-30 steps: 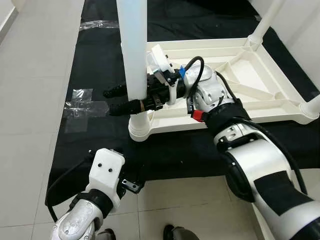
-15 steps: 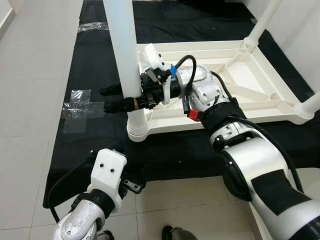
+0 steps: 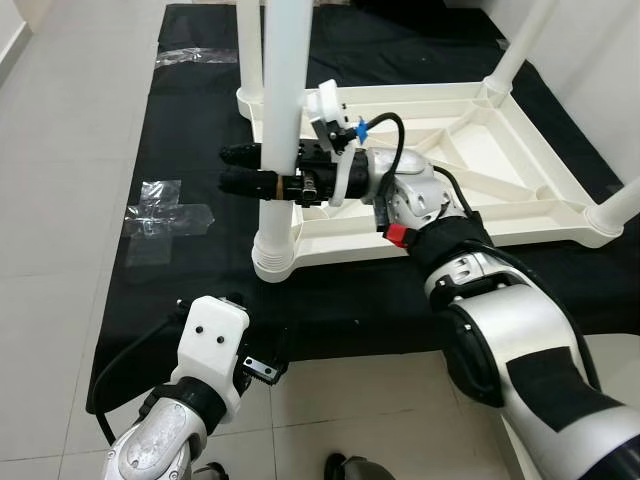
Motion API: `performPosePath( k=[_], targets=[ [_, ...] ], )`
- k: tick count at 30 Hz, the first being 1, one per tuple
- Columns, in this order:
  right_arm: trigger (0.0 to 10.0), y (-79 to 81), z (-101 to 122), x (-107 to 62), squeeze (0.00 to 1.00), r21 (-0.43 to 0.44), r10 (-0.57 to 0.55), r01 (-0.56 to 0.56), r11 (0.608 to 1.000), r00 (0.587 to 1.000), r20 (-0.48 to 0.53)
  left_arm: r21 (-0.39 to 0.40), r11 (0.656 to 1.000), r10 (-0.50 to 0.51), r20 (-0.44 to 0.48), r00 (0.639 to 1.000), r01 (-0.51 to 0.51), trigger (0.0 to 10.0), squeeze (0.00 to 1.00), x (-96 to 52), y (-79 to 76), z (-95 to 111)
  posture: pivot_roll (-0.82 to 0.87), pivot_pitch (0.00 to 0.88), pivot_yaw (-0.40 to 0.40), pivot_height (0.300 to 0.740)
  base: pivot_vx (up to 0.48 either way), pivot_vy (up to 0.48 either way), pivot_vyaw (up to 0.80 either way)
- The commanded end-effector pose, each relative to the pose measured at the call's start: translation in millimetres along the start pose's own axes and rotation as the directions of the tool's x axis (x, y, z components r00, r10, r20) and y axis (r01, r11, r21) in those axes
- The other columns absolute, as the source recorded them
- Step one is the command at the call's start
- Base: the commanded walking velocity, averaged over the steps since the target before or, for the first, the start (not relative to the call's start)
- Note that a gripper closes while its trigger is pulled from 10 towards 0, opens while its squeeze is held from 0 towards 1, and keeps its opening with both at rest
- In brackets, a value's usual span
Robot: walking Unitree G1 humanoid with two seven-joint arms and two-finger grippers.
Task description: Building children table
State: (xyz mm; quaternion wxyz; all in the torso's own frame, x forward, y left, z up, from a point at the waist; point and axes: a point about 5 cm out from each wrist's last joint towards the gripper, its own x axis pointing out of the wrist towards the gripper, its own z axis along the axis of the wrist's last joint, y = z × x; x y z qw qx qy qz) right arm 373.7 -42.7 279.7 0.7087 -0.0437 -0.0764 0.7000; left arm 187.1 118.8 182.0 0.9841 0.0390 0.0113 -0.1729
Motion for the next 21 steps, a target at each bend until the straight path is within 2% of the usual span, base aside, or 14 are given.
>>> performPosePath(
  k=[1,4,9,21],
  targets=[
    [10.0,21.3,-86.0,-19.3,0.0,0.266,-0.017,0.069,0.962,0.981,-0.194,0.0,1.0,-0.014,-0.026,1.0,0.014,10.0,0.0,-0.6,-1.6,-5.9,0.15,0.285,-0.119,0.74,0.0,0.0,0.0],
    [10.0,19.9,-87.2,-20.9,0.0,0.238,-0.075,0.118,0.964,0.98,-0.184,0.004,1.0,-0.024,-0.026,0.999,0.024,10.0,0.0,-0.7,-2.9,-6.7,0.15,0.28,-0.116,0.74,0.0,0.0,0.0],
    [10.0,21.1,-86.2,-16.7,0.0,0.21,-0.094,0.126,0.97,0.983,-0.159,0.007,1.0,-0.026,-0.02,0.999,0.026,10.0,0.0,0.9,-2.2,-6.1,0.16,0.266,-0.112,0.74,0.0,0.0,0.0],
    [10.0,28.6,-89.3,-11.6,0.0,0.122,-0.152,0.175,0.977,0.972,-0.177,0.014,1.0,-0.027,-0.01,1.0,0.027,10.0,0.0,2.4,-1.1,-6.0,0.15,0.24,-0.114,0.74,0.0,0.0,0.0]
  ],
)
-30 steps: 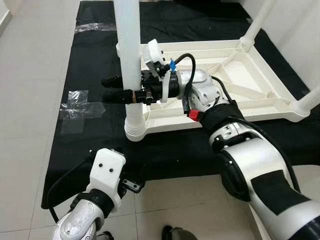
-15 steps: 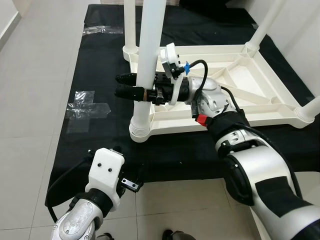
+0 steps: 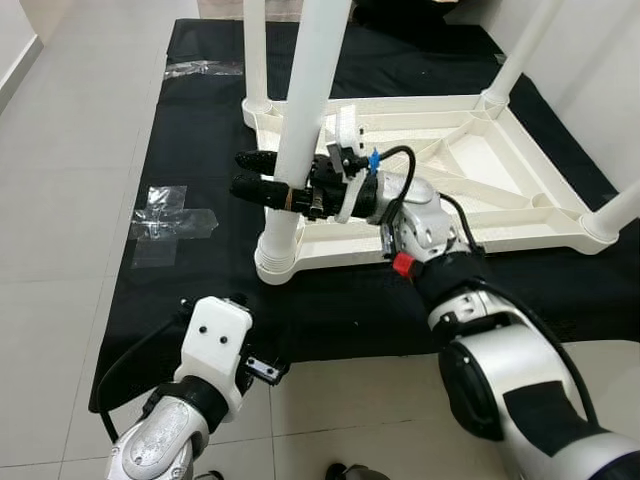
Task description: Building children table
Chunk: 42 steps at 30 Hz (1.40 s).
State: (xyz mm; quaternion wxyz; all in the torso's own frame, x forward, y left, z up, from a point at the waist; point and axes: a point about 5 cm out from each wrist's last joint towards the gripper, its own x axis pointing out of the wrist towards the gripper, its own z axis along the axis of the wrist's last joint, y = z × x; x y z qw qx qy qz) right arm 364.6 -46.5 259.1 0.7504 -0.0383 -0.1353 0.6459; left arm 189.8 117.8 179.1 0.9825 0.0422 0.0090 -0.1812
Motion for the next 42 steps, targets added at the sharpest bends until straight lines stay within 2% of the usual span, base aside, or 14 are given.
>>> performPosePath(
  k=[1,11,15,20,22,23,24,25,28,30,31,34,39,42],
  targets=[
    [10.0,20.9,-68.8,-14.2,0.0,0.192,0.001,0.052,0.98,0.963,-0.27,0.008,1.0,-0.011,-0.014,1.0,0.011,10.0,0.0,-0.5,-0.8,-3.2,0.15,0.24,-0.114,0.74,0.0,0.0,0.0],
    [10.0,23.5,-75.9,-4.5,0.0,0.183,-0.066,0.137,0.974,0.934,-0.351,0.004,1.0,-0.016,-0.002,1.0,0.016,10.0,0.0,2.4,-3.2,-2.8,0.14,0.218,-0.115,0.74,0.0,0.0,0.0],
    [10.0,12.7,-77.4,-1.1,0.0,0.154,-0.211,0.302,0.941,0.877,-0.431,0.007,1.0,-0.014,0.008,1.0,0.014,10.0,0.0,5.0,-2.5,-1.2,0.14,0.215,-0.12,0.74,0.0,0.0,0.0],
    [10.0,7.5,-74.1,-1.3,0.0,0.151,-0.267,0.362,0.92,0.861,-0.432,0.014,1.0,-0.014,0.012,1.0,0.013,10.0,0.0,6.5,-1.7,-0.5,0.13,0.228,-0.125,0.74,0.0,0.0,0.0],
    [10.0,1.7,-73.6,-4.1,0.0,0.166,-0.35,0.459,0.873,0.826,-0.443,0.016,1.0,-0.003,0.022,1.0,0.002,10.0,0.0,7.3,1.1,1.5,0.12,0.222,-0.132,0.74,0.0,0.0,0.0],
    [10.0,1.7,-73.6,-4.1,0.0,0.166,-0.35,0.459,0.873,0.826,-0.443,0.016,1.0,-0.003,0.022,1.0,0.002,10.0,0.0,7.3,1.1,1.5,0.12,0.222,-0.132,0.74,0.0,0.0,0.0],
    [10.0,-2.5,-74.5,-7.4,0.0,0.143,-0.417,0.526,0.839,0.788,-0.453,0.017,1.0,0.0,0.024,1.0,-0.001,10.0,0.0,8.1,1.8,1.4,0.12,0.23,-0.121,0.74,0.0,0.0,0.0],
    [10.0,-2.5,-74.5,-7.4,0.0,0.143,-0.417,0.526,0.839,0.788,-0.453,0.017,1.0,0.0,0.024,1.0,-0.001,10.0,0.0,8.1,1.8,1.4,0.12,0.23,-0.121,0.74,0.0,0.0,0.0],
    [10.0,-12.1,-74.6,-19.5,0.0,0.137,-0.601,0.701,0.7,0.682,-0.417,0.019,1.0,0.001,0.025,1.0,-0.001,10.0,0.0,9.7,1.7,0.4,0.13,0.227,-0.126,0.74,0.0,0.0,0.0],
    [10.0,-14.0,-74.6,-24.3,0.0,0.129,-0.658,0.751,0.648,0.636,-0.404,0.024,1.0,0.002,0.026,1.0,-0.002,10.0,0.0,10.2,2.7,0.4,0.13,0.229,-0.124,0.74,0.0,0.0,0.0],
    [10.0,-14.0,-74.6,-24.3,0.0,0.129,-0.658,0.751,0.648,0.636,-0.404,0.024,1.0,0.002,0.026,1.0,-0.002,10.0,0.0,10.2,2.7,0.4,0.13,0.229,-0.124,0.74,0.0,0.0,0.0],
    [10.0,-13.6,-74.6,-27.5,0.0,0.121,-0.712,0.791,0.599,0.596,-0.371,0.028,1.0,0.006,0.026,1.0,-0.006,10.0,0.0,10.6,5.0,0.0,0.13,0.231,-0.122,0.74,0.0,0.0,0.0],
    [10.0,-7.9,-76.5,-27.7,0.0,0.104,-0.747,0.818,0.566,0.562,-0.355,0.035,0.999,0.002,0.027,1.0,-0.003,10.0,0.0,11.4,6.1,-0.5,0.13,0.224,-0.123,0.74,0.0,0.0,0.0],
    [10.0,-6.1,-78.1,-26.9,0.0,0.064,-0.77,0.838,0.541,0.525,-0.362,0.039,0.999,0.001,0.029,1.0,-0.002,10.0,0.0,12.7,7.1,-0.1,0.12,0.222,-0.126,0.74,0.0,0.0,0.0]
  ],
)
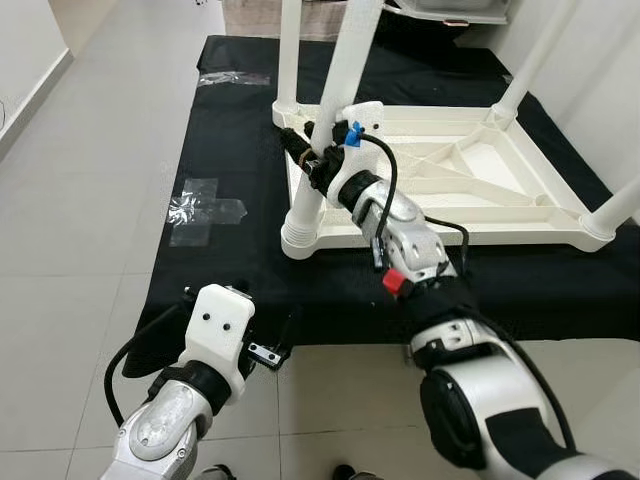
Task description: Building children table
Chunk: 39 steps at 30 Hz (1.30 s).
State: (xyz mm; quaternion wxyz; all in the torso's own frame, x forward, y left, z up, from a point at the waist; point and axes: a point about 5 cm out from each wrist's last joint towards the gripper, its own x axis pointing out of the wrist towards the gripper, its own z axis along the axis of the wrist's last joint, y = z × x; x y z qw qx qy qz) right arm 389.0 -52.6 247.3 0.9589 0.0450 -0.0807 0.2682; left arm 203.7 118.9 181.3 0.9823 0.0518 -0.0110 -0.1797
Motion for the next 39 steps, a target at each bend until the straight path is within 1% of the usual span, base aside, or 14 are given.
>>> performPosePath(
  k=[1,6,8,10,12,15,21,23,25,28,30,37,38,39],
  targets=[
    [10.0,-12.0,-62.9,-19.9,0.0,0.002,-0.105,0.109,0.994,0.96,-0.26,0.013,1.0,-0.003,-0.007,1.0,0.003,10.0,0.0,0.2,0.9,-2.2,0.12,0.222,-0.126,0.74,0.0,0.0,0.0],
    [10.0,-7.2,-61.6,-19.2,0.0,0.006,-0.185,0.194,0.981,0.946,-0.267,0.015,1.0,-0.001,-0.003,1.0,0.001,10.0,0.0,1.3,2.3,-2.2,0.12,0.224,-0.124,0.74,0.0,0.0,0.0],
    [10.0,-4.3,-59.8,-17.9,0.0,0.049,-0.23,0.253,0.966,0.934,-0.274,0.016,1.0,0.001,-0.001,1.0,-0.001,10.0,0.0,2.2,3.5,-2.5,0.12,0.22,-0.121,0.74,0.0,0.0,0.0],
    [10.0,-7.0,-55.2,-17.0,0.0,0.07,-0.325,0.351,0.934,0.912,-0.25,0.017,1.0,0.003,0.0,1.0,-0.003,10.0,0.0,3.2,4.2,-2.8,0.12,0.219,-0.123,0.74,0.0,0.0,0.0],
    [10.0,-7.8,-54.1,-17.0,0.0,0.075,-0.352,0.38,0.922,0.903,-0.246,0.016,1.0,0.004,0.001,1.0,-0.004,10.0,0.0,3.4,4.3,-2.9,0.12,0.219,-0.123,0.74,0.0,0.0,0.0],
    [10.0,-14.4,-52.8,-18.7,0.0,0.064,-0.505,0.532,0.844,0.831,-0.234,0.027,1.0,0.007,0.005,1.0,-0.007,10.0,0.0,5.6,7.5,-1.9,0.12,0.228,-0.122,0.74,0.0,0.0,0.0],
    [10.0,-9.4,-44.9,-20.5,0.0,0.018,-0.582,0.591,0.807,0.799,-0.152,0.033,0.999,0.013,0.006,1.0,-0.013,10.0,0.0,5.5,10.0,-2.7,0.12,0.231,-0.123,0.74,0.0,0.0,0.0],
    [10.0,-9.4,-44.9,-20.5,0.0,0.018,-0.582,0.591,0.807,0.799,-0.152,0.033,0.999,0.013,0.006,1.0,-0.013,10.0,0.0,5.5,10.0,-2.7,0.12,0.231,-0.123,0.74,0.0,0.0,0.0],
    [10.0,-8.2,-44.4,-27.1,0.0,-0.029,-0.664,0.667,0.745,0.737,-0.128,0.032,0.999,0.015,0.01,1.0,-0.016,10.0,0.0,7.1,9.7,-2.2,0.12,0.229,-0.118,0.74,0.0,0.0,0.0],
    [10.0,-6.5,-44.2,-29.6,0.0,-0.047,-0.691,0.691,0.722,0.714,-0.115,0.032,0.999,0.015,0.012,1.0,-0.016,10.0,0.0,8.1,9.5,-2.1,0.13,0.235,-0.123,0.74,0.0,0.0,0.0],
    [10.0,1.0,-43.1,-34.8,0.0,-0.085,-0.738,0.733,0.675,0.671,-0.073,0.035,0.999,0.017,0.014,1.0,-0.017,10.0,0.0,9.1,10.3,-1.9,0.12,0.229,-0.122,0.74,0.0,0.0,0.0],
    [10.0,17.5,-46.5,-41.4,0.0,-0.158,-0.775,0.762,0.628,0.63,-0.042,0.033,0.999,0.022,0.016,1.0,-0.023,10.0,0.0,10.5,10.9,-3.0,0.11,0.214,-0.127,0.74,0.0,0.0,0.0],
    [10.0,20.7,-51.6,-43.9,0.0,-0.149,-0.797,0.783,0.604,0.599,-0.082,0.032,0.999,0.02,0.018,1.0,-0.021,10.0,0.0,11.3,10.0,-2.9,0.11,0.219,-0.127,0.74,0.0,0.0,0.0],
    [10.0,24.2,-59.1,-47.8,0.0,-0.141,-0.828,0.817,0.559,0.54,-0.148,0.031,0.999,0.018,0.021,1.0,-0.019,10.0,0.0,12.1,9.0,-2.7,0.12,0.213,-0.131,0.74,0.0,0.0,0.0]
  ],
)
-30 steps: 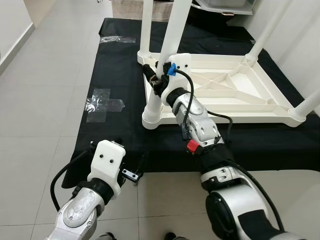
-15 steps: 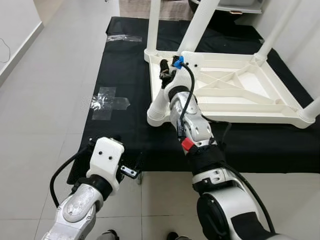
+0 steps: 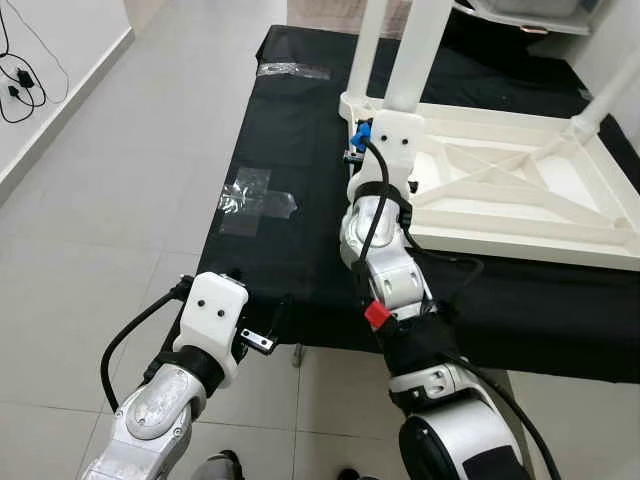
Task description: Building children table
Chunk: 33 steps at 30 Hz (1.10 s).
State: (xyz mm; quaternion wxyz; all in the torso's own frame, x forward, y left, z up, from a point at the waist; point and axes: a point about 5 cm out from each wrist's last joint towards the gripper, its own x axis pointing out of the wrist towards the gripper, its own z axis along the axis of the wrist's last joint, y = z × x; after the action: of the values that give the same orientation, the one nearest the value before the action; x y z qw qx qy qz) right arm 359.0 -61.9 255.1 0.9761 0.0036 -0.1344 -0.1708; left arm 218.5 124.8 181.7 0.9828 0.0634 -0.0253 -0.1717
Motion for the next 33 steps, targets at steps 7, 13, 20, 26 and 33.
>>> performPosePath(
  k=[7,13,20,26,33],
  targets=[
    [10.0,2.2,-77.9,-44.3,0.0,-0.067,-0.226,0.222,0.973,0.848,-0.479,0.007,1.0,0.014,-0.004,1.0,-0.014,10.0,0.0,-0.5,1.0,-2.6,0.12,0.213,-0.137,0.74,0.0,0.0,0.0],
    [10.0,5.6,-77.5,-39.2,0.0,0.006,-0.195,0.238,0.971,0.811,-0.552,0.01,1.0,0.016,-0.008,1.0,-0.016,10.0,0.0,-1.3,2.3,-4.0,0.12,0.21,-0.138,0.74,0.0,0.0,0.0],
    [10.0,9.6,-18.8,-9.3,0.0,0.271,0.093,-0.01,0.962,0.951,-0.296,-0.012,1.0,0.006,-0.023,1.0,-0.006,10.0,0.0,2.5,2.6,-9.2,0.11,0.191,-0.131,0.74,0.0,0.0,0.0],
    [10.0,0.3,27.5,3.9,0.0,0.357,0.184,-0.139,0.924,0.979,-0.093,-0.011,0.999,-0.038,-0.039,0.999,0.038,10.0,0.0,7.0,0.4,-14.1,0.1,0.168,-0.123,0.74,0.0,0.0,0.0],
    [10.0,-6.5,42.0,2.1,0.0,0.513,0.316,-0.239,0.825,0.946,-0.067,0.045,0.997,-0.057,-0.024,0.998,0.058,10.0,1.0,19.8,2.9,-13.8,0.1,0.129,-0.113,0.74,0.0,0.0,0.0]
  ],
)
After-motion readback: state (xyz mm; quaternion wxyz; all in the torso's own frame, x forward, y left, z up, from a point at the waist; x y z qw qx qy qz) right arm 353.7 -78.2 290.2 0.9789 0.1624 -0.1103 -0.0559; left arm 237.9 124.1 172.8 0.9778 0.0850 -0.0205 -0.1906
